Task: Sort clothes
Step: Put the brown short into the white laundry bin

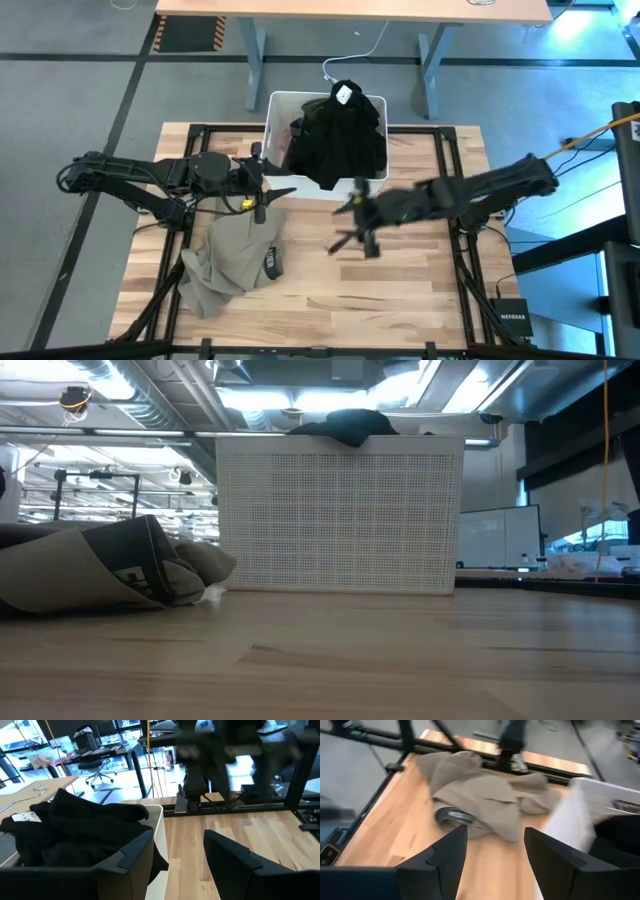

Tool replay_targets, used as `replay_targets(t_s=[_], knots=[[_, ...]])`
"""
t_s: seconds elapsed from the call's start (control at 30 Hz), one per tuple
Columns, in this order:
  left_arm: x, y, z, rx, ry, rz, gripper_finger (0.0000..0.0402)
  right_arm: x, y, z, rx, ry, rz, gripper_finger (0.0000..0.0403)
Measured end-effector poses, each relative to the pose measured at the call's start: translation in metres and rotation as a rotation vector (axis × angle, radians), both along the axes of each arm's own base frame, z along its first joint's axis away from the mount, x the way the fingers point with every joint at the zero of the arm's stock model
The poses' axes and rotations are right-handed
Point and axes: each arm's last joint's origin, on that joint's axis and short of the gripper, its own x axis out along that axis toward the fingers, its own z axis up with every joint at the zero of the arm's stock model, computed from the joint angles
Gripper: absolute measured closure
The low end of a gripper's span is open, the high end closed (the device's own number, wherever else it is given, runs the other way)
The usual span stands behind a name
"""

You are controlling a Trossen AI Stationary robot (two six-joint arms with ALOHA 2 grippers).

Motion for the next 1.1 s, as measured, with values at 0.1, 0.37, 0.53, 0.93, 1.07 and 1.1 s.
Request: replay_targets(t_s=[0.1, 0.37, 0.53, 0.93, 1.07, 1.1], knots=[[0.000, 0.000, 0.000, -0.008, -0.004, 0.001, 0.0231, 0.019, 0.018, -0.030, -0.006, 0.015, 0.039, 0.0188], [0.001, 0.000, 0.006, -0.022, -0.065, 0.002, 0.0231, 0.071, 0.052, -0.100, -0.041, 0.057, 0.096, 0.0188], [0.001, 0.000, 0.009, -0.023, -0.098, 0.002, 0.0231, 0.095, 0.058, -0.127, -0.009, 0.011, 0.117, 0.0188], [0.002, 0.003, 0.011, -0.042, -0.121, 0.018, 0.0231, 0.131, 0.056, -0.159, 0.076, -0.168, 0.050, 0.0188], [0.002, 0.005, 0.011, -0.052, -0.123, 0.028, 0.0231, 0.141, 0.056, -0.169, 0.107, -0.203, 0.012, 0.0188], [0.002, 0.005, 0.011, -0.057, -0.125, 0.029, 0.0231, 0.145, 0.055, -0.172, 0.101, -0.199, -0.005, 0.0188]])
